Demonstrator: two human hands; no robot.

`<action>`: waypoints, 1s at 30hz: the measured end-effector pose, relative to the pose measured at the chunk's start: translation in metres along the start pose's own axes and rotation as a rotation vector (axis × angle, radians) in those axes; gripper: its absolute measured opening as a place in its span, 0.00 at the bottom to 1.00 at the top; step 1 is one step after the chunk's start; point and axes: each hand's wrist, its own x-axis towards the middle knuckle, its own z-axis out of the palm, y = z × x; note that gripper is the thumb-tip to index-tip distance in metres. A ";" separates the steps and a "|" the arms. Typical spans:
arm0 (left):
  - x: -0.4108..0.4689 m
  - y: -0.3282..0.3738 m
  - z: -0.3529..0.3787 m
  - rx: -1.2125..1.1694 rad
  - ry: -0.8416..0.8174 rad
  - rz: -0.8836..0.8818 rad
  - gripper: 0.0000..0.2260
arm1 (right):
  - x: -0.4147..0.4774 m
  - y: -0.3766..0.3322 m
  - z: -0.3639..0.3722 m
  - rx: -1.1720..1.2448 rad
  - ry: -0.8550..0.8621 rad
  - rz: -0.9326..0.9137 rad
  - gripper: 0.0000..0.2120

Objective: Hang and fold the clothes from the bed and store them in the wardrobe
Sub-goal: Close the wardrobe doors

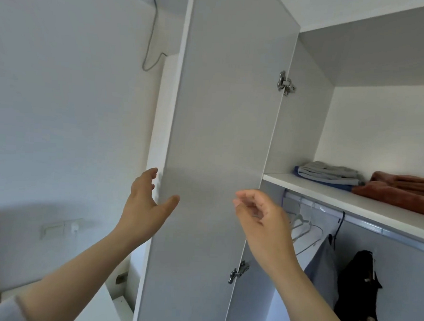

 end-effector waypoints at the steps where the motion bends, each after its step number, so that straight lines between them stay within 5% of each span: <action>1: 0.004 -0.003 0.001 -0.019 -0.012 -0.010 0.32 | 0.002 0.002 0.002 -0.005 -0.001 0.003 0.06; 19: 0.013 -0.009 0.022 -0.092 0.088 0.090 0.06 | 0.012 0.023 -0.005 -0.002 0.029 0.059 0.07; 30: -0.028 0.024 0.050 -0.113 -0.023 0.173 0.07 | -0.006 0.039 -0.062 -0.065 0.080 0.050 0.06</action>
